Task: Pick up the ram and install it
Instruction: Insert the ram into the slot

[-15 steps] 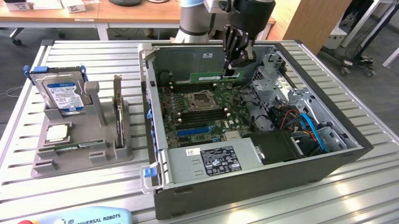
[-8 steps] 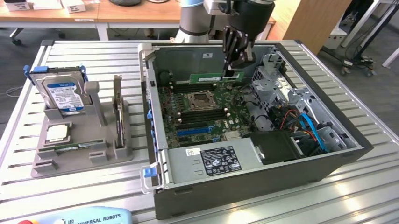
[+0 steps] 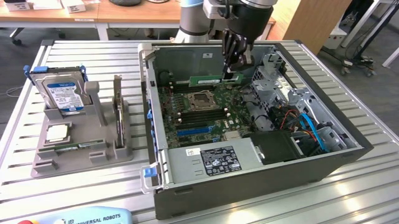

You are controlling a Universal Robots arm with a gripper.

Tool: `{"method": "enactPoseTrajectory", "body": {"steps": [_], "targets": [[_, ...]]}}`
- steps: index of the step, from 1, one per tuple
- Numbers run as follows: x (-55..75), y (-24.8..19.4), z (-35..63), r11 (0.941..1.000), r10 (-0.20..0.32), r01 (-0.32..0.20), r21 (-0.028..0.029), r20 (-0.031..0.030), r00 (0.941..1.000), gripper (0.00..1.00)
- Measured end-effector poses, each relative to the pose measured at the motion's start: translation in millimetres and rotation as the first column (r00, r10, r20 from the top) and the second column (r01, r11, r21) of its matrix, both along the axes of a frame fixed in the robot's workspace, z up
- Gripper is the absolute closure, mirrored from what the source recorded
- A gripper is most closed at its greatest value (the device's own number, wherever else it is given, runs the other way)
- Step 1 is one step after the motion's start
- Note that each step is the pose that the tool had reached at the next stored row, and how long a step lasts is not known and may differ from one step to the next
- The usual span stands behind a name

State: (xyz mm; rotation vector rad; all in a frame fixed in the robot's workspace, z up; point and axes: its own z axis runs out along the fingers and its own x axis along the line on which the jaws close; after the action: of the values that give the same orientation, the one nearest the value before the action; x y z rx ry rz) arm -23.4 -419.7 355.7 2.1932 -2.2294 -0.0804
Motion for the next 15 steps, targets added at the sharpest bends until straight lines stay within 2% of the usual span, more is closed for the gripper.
{"method": "enactPoseTrajectory", "body": {"steps": [15], "targets": [[0.0,0.0,-13.8,1.0000,0.000,0.000,0.0001,0.0001,1.0000,0.88]]}}
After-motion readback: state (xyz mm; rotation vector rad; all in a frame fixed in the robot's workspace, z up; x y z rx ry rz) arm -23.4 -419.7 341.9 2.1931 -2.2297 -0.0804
